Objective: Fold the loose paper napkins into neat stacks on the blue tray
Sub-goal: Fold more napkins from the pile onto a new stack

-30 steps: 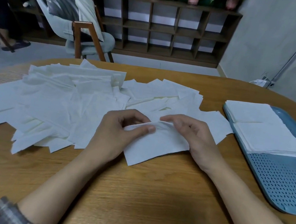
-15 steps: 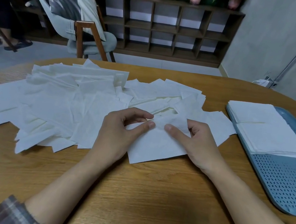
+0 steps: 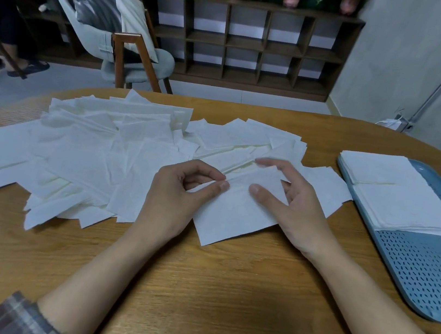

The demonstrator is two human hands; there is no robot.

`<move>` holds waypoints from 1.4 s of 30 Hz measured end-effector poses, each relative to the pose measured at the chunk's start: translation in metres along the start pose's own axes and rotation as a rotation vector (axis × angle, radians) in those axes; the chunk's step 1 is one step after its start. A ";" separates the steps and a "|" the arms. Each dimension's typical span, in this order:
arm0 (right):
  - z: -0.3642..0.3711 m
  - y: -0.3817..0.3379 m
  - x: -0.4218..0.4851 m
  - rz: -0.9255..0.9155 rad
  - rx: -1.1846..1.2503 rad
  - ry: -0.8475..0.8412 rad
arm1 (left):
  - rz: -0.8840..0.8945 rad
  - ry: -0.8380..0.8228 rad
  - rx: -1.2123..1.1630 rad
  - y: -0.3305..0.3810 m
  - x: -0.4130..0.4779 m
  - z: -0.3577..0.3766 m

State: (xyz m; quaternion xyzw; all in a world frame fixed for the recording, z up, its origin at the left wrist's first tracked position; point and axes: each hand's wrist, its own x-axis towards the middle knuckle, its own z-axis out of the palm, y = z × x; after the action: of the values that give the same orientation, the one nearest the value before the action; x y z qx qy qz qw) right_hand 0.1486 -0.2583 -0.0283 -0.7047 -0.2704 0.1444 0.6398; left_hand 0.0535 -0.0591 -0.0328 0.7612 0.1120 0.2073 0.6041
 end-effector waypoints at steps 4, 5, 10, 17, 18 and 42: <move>-0.003 -0.001 -0.001 -0.115 -0.199 -0.060 | 0.050 0.024 0.067 0.000 -0.001 0.003; -0.003 0.000 0.000 -0.109 -0.251 -0.084 | 0.080 0.029 0.111 0.000 -0.003 0.004; -0.012 0.003 0.002 -0.035 -0.314 0.021 | 0.335 0.061 0.562 -0.013 0.003 -0.003; -0.023 0.012 0.007 -0.007 -0.422 0.216 | 0.278 0.081 0.671 -0.029 0.017 -0.010; -0.022 0.012 0.007 -0.003 -0.429 0.221 | 0.278 0.077 0.672 -0.029 0.017 -0.010; -0.033 0.015 0.011 -0.018 -0.403 0.627 | 0.388 -0.386 0.564 0.006 -0.009 -0.003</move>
State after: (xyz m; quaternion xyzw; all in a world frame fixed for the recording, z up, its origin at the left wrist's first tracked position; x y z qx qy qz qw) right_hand 0.1784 -0.2797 -0.0372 -0.8241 -0.0905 -0.1402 0.5413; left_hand 0.0435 -0.0614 -0.0277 0.9295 -0.0971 0.1318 0.3306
